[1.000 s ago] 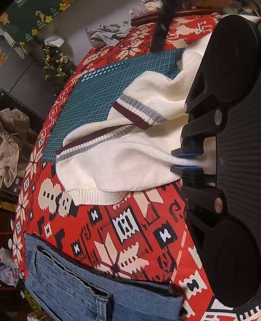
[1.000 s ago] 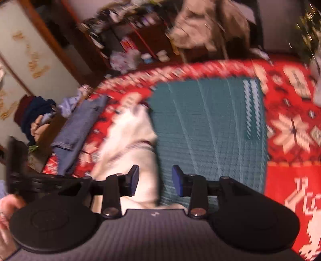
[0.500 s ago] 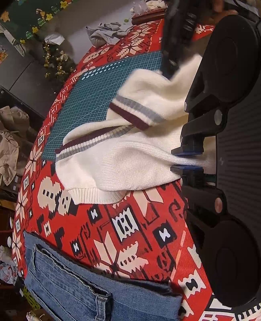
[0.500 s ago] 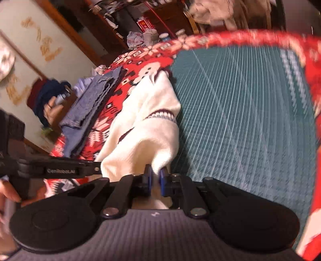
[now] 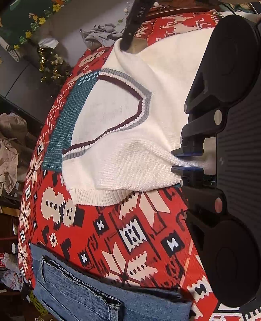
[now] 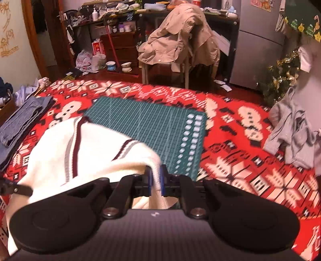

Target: Fold clothes

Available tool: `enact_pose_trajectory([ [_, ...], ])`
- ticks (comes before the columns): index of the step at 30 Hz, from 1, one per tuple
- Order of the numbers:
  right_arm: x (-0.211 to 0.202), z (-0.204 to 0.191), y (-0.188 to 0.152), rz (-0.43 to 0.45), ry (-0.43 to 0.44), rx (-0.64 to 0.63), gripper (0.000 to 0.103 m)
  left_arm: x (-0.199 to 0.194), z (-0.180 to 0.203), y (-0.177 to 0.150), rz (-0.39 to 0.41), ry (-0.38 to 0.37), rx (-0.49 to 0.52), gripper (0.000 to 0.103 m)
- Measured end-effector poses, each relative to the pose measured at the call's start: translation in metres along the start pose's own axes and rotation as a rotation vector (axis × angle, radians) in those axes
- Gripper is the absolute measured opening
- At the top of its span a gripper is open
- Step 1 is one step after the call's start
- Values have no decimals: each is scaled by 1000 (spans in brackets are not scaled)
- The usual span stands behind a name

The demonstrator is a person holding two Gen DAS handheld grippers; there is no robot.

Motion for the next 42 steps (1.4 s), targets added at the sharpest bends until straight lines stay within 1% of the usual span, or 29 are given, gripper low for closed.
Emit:
enact_pose_trajectory([
  [3, -11, -1, -5, 34, -11, 34, 8, -2, -5, 1, -6, -14, -23, 10],
  [5, -19, 0, -4, 57, -25, 33, 8, -5, -9, 1, -13, -34, -50, 10],
  [7, -25, -4, 0, 69, -31, 6, 8, -7, -13, 1, -24, -44, -75, 13],
  [9, -25, -11, -1, 61, -18, -32, 8, -7, -15, -1, -34, -40, -84, 18],
  [13, -20, -40, -15, 0, 101, -75, 9, -6, -16, -6, -40, -29, -69, 21],
  [17, -13, -91, -41, -64, 223, -168, 9, -4, -14, -7, -46, -24, -66, 21],
  [18, -10, -103, -47, -81, 242, -190, 10, -3, -14, -7, -48, -23, -65, 21],
  [20, -3, -120, -59, -118, 264, -194, 12, -2, -13, -7, -51, -20, -63, 21],
  [23, 8, -129, -66, -143, 287, -162, 15, -1, -13, -7, -51, -21, -64, 21],
  [26, 11, -127, -61, -149, 309, -120, 18, -2, -14, -8, -49, -25, -67, 23],
  [27, 9, -126, -59, -144, 319, -114, 21, -2, -15, -8, -49, -27, -69, 23],
  [29, 2, -121, -53, -124, 328, -99, 25, -2, -15, -9, -47, -32, -74, 23],
  [31, -7, -110, -42, -90, 331, -61, 32, -3, -16, -9, -46, -33, -76, 24],
  [32, -13, -105, -36, -68, 330, -38, 34, -3, -16, -8, -46, -33, -77, 24],
  [35, -28, -83, -18, -1, 304, 30, 36, -3, -15, -9, -45, -32, -74, 24],
  [37, -29, -62, -11, 21, 254, 87, 36, -2, -15, -8, -45, -32, -74, 24],
  [38, -24, -50, -10, 12, 223, 121, 36, -2, -15, -8, -45, -32, -74, 24],
  [39, -18, -41, -11, -4, 218, 156, 37, -2, -15, -8, -44, -33, -75, 24],
  [41, -4, -24, -15, -40, 222, 229, 39, -2, -15, -8, -44, -33, -77, 24],
  [42, 2, -20, -19, -57, 237, 256, 39, -2, -15, -8, -44, -33, -78, 24],
])
Point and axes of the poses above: each gripper's, at about its wrist camera, not at the fingertips, and x roughly the way its jaws point, z to its right, y to its top, the point moved 8 cm from there along x, roughly the way its jaws point, and after that the axes turned 10 degrees about y, right-handed, at the moved point
